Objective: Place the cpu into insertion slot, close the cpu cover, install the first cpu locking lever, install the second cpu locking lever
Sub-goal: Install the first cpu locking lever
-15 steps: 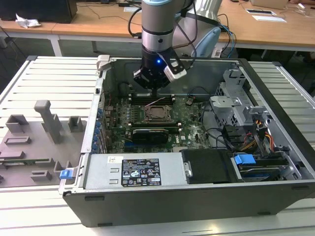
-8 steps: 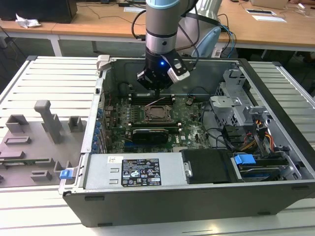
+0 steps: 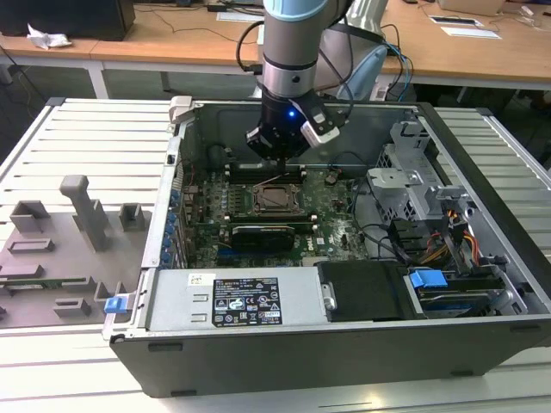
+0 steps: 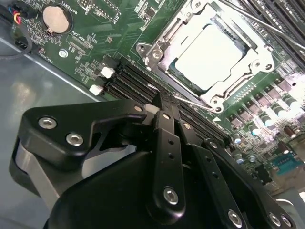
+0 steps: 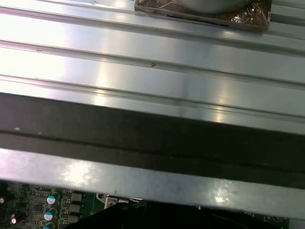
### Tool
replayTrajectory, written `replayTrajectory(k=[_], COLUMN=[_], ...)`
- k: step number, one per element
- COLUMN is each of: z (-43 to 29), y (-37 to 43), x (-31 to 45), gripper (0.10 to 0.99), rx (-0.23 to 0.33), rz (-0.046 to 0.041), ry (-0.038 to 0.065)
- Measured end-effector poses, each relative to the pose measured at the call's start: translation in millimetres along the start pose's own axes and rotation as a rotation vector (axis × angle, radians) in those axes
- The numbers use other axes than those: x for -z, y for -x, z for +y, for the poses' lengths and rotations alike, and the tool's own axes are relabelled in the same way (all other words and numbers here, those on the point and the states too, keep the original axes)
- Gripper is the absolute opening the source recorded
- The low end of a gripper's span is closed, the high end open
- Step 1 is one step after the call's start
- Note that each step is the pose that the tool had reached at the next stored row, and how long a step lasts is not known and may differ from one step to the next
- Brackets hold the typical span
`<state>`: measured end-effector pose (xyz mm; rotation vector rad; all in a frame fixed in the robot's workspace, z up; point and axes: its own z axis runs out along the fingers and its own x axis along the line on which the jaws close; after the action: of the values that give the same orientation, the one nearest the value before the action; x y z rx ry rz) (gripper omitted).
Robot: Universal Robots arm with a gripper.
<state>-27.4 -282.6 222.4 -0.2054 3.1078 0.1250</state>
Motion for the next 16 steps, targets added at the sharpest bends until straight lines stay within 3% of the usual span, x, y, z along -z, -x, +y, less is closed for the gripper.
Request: replayTrajectory(k=[7, 11, 16], z=[-1.7, -1.8, -1.5], y=[4.1, 4.5, 5.5], x=[-14.4, -14.8, -16.4], gripper=[0.106, 0.106, 0.106], rx=[0.0, 0.0, 0.0], rz=[0.0001, 0.0001, 0.0011], ry=[0.0, 0.0, -0.008])
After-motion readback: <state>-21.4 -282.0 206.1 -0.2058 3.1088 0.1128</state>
